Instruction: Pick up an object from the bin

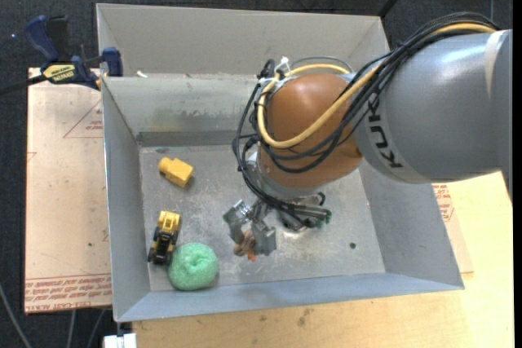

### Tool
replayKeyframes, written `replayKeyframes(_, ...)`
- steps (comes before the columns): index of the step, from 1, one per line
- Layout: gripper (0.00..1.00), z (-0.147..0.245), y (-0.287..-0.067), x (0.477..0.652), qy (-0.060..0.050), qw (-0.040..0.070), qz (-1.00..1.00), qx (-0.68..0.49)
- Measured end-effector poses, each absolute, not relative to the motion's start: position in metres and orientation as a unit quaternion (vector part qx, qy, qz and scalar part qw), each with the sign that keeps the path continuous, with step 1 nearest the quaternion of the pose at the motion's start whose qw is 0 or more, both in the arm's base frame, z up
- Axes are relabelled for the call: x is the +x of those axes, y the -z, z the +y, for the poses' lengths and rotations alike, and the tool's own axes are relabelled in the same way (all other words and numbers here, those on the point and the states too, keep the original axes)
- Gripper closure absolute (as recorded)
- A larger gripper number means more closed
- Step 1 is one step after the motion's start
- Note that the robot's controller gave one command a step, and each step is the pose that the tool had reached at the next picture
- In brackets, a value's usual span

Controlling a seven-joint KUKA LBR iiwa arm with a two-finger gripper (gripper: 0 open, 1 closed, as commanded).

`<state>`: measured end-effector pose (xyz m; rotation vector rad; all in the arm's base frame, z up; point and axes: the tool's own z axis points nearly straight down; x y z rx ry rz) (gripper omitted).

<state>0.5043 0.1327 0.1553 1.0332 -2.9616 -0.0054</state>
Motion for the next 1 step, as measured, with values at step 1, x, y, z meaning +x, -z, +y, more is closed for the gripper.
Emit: replayKeyframes(1,1.00,0.1503,-0.1693,0.5035,0.001,0.000,-0.971,0.237)
